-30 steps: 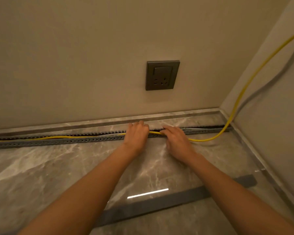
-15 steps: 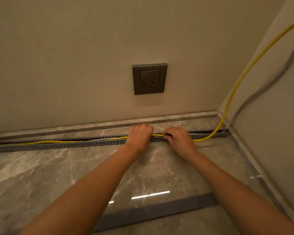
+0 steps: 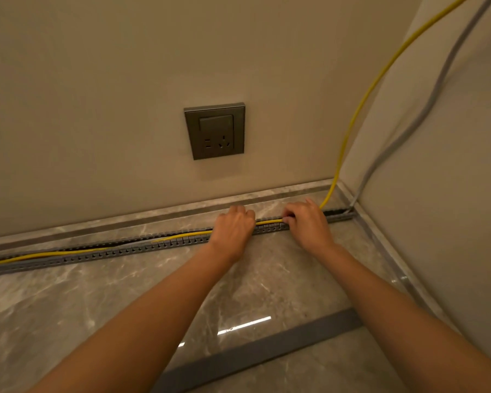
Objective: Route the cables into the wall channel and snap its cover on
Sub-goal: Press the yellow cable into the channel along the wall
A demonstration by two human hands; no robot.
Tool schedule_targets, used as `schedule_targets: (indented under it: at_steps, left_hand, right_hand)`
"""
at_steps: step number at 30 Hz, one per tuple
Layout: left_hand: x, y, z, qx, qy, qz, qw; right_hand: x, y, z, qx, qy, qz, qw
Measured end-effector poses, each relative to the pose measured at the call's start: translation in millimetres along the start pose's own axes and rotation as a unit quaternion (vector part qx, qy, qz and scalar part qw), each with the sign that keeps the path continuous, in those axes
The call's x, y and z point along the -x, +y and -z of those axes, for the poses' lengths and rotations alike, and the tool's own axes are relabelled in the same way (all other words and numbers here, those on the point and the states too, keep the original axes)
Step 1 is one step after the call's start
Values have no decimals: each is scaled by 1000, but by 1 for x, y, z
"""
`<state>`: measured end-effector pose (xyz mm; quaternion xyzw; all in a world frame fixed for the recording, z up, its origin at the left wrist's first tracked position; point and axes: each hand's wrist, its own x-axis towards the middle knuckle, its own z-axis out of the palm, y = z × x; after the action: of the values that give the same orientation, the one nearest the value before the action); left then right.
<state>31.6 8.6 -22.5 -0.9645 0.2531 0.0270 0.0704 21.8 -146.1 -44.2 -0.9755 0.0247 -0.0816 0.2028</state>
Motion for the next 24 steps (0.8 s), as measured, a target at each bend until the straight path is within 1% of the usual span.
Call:
schedule_targets:
  at_steps: [3,5,9,14,17,20,22,24]
  left_hand:
    - [0,2,-1,-22,-1,-21,1000]
    - [-1,2,1,-39,-4,-23,999]
    - [-4,-1,6,-51,-32,-25,998]
    - [-6,-3,15,-37,-68,16,997]
    - [-10,-5,17,-47,-89,42,994]
    - [-14,2,18,-63,-114,54,990]
    - [-17,8,20,-70,-116,51,989]
    - [-21,15,21,-60,-99,35,993]
  right_hand:
    - [1,4,5,-6,12,-47,999]
    - [0,5,5,3,7,-58,998]
    - [-4,9,5,20,-7,-62,998]
    - [-9,17,-1,-19,-31,-64,997]
    - [-8,28,3,-36,-49,-57,997]
    - [-6,34,8,-43,-50,-57,996]
    - [-6,34,9,-55,-49,-61,995]
    - [-5,35,8,-64,-58,-63,994]
